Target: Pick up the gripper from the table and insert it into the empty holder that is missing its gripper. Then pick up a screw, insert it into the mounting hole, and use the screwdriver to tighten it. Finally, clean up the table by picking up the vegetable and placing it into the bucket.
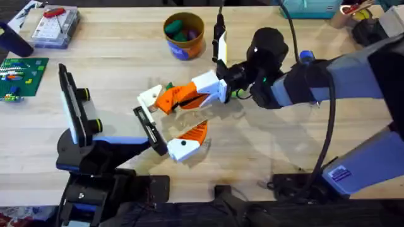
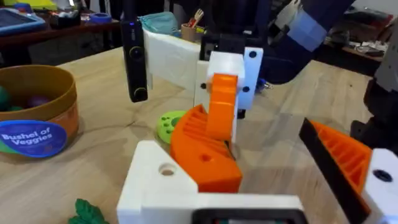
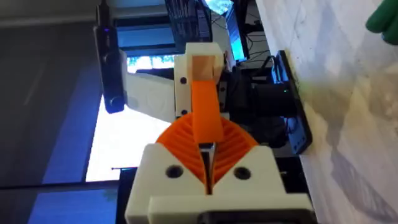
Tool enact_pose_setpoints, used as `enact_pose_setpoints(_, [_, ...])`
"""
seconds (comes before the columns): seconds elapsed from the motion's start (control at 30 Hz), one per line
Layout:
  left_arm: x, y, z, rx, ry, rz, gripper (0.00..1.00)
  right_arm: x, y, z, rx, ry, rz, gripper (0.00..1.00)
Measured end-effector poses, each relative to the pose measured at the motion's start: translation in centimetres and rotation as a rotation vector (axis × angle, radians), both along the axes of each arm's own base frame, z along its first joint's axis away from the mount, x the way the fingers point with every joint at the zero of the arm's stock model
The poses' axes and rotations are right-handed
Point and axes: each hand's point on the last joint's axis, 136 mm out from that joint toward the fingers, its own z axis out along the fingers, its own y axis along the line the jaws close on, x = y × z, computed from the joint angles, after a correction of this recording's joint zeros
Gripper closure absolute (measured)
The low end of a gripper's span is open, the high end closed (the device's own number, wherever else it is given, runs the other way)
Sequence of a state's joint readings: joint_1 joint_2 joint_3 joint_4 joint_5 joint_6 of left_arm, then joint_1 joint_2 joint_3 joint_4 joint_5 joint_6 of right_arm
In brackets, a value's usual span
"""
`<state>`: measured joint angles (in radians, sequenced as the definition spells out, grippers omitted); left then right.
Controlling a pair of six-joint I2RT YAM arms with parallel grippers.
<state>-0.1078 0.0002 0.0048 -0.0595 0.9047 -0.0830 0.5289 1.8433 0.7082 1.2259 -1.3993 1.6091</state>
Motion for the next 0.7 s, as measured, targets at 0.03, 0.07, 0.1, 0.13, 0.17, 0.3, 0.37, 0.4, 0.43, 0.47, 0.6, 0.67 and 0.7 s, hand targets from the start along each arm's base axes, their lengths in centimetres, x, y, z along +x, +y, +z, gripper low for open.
enact_pose_setpoints(0.03, [0.0, 0.0, 0.0, 0.0, 0.0, 0.0, 0.01, 0.0, 0.0, 0.0, 0.0, 0.0, -0.002, 0.984])
enact_pose_setpoints(0.07, [0.0, 0.0, 0.0, 0.0, 0.0, 0.0, 0.01, 0.1, 0.0, 0.0, 0.0, 0.0, -0.005, 0.984])
enact_pose_setpoints(0.1, [0.0, 0.0, 0.0, 0.0, 0.0, 0.0, 0.01, 0.1, 0.0, 0.0, 0.0, 0.0, -0.006, 0.984])
enact_pose_setpoints(0.13, [0.0, 0.0, 0.0, 0.0, 0.0, 0.0, 0.01, 0.1, 0.1, 0.0, 0.0, -0.001, -0.009, 0.984])
enact_pose_setpoints(0.17, [0.0, 0.0, 0.0, 0.0, 0.0, 0.0, 0.01, 0.2, 0.1, 0.0, 0.0, -0.001, -0.015, 0.984])
enact_pose_setpoints(0.3, [0.0, 0.0, 0.0, 0.0, 0.0, 0.0, 0.01, 0.4, 0.2, 0.0, 0.003, -0.008, -0.024, 0.984])
enact_pose_setpoints(0.37, [0.0, 0.0, 0.0, 0.0, 0.0, 0.0, 0.01, 0.4, 0.2, 0.0, 0.004, -0.011, -0.028, 0.984])
enact_pose_setpoints(0.4, [0.0, 0.0, 0.0, 0.0, 0.0, 0.0, 0.01, 0.5, 0.2, 0.0, 0.005, -0.012, -0.031, 0.984])
enact_pose_setpoints(0.43, [0.0, 0.0, 0.0, 0.0, 0.0, 0.0, 0.01, 0.5, 0.2, 0.0, 0.005, -0.014, -0.034, 0.984])
enact_pose_setpoints(0.47, [0.0, 0.0, 0.0, 0.0, 0.0, 0.001, 0.01, 0.6, 0.2, 0.0, 0.006, -0.015, -0.04, 0.984])
enact_pose_setpoints(0.6, [0.0, 0.0, 0.0, 0.0, 0.0, 0.0, 0.01, 1.0, 0.4, -0.1, 0.006, -0.021, -0.063, 0.984])
enact_pose_setpoints(0.67, [0.0, 0.0, 0.0, 0.0, 0.0, 0.001, 0.01, 1.1, 0.5, -0.1, 0.006, -0.024, -0.071, 0.984])
enact_pose_setpoints(0.7, [0.0, 0.0, 0.0, 0.0, 0.0, 0.001, 0.01, 1.2, 0.5, -0.2, 0.005, -0.025, -0.075, 0.984])
